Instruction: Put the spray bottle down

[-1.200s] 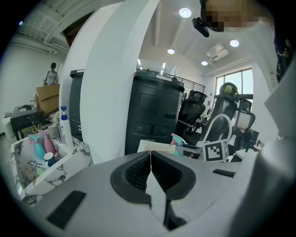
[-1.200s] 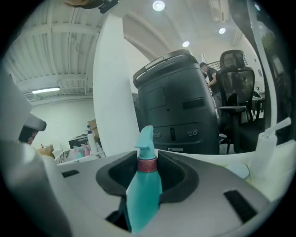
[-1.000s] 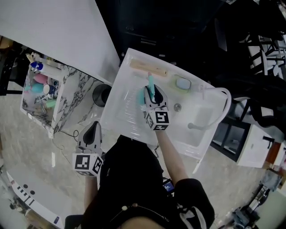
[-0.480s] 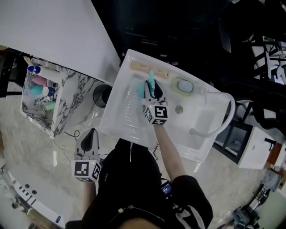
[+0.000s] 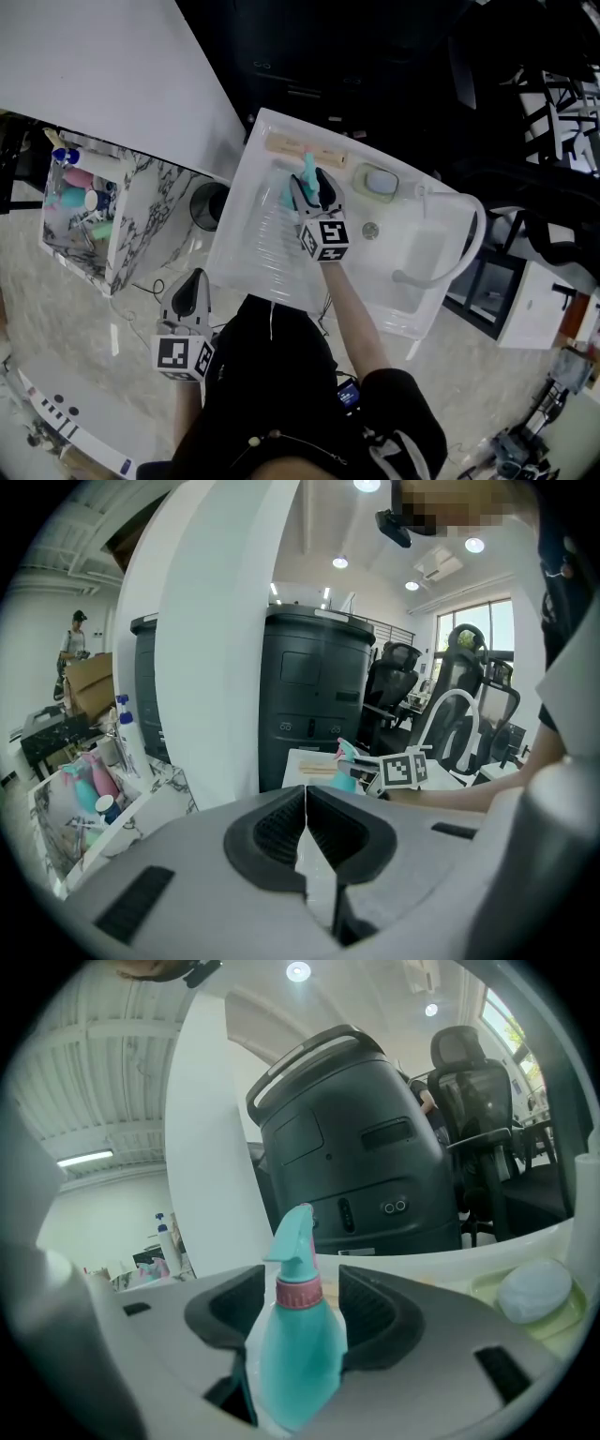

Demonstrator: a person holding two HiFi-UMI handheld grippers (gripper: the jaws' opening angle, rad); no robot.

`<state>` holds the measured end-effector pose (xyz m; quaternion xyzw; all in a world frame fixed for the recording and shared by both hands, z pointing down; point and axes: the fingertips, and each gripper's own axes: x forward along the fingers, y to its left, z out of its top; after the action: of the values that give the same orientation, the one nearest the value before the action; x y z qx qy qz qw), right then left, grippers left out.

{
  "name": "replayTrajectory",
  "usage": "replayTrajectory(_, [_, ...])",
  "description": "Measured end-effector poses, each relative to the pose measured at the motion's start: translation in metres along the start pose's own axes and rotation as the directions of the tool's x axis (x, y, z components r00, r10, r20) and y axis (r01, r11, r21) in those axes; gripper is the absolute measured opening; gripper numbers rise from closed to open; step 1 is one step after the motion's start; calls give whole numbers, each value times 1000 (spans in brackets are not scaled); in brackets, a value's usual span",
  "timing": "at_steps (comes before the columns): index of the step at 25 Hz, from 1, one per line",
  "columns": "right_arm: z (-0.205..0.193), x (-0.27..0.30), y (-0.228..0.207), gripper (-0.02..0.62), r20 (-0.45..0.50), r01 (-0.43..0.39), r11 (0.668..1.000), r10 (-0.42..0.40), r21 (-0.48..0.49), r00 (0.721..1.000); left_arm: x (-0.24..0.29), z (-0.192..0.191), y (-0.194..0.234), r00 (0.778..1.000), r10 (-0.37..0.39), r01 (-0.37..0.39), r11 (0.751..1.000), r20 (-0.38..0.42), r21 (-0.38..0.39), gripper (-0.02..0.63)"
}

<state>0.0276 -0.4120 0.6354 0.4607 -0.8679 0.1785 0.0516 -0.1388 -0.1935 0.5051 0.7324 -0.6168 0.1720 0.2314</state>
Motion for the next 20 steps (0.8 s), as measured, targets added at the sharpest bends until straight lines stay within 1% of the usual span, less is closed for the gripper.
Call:
replayTrajectory(7, [0,-3,1,270,-36,-12,1000,11,-23,999,4,2,1,1000,-16,16,1000,5,4,8])
replayTrajectory(12, [3,-12,9,295,-56,-27,999,25,-37,998,7,10,0,999,-27,27,1000,27,-7,8])
replayTrajectory(20, [14,-69,18,311,-45,-11,1000,12,18,999,15,25,-19,991,-111,109,994,74,23,8])
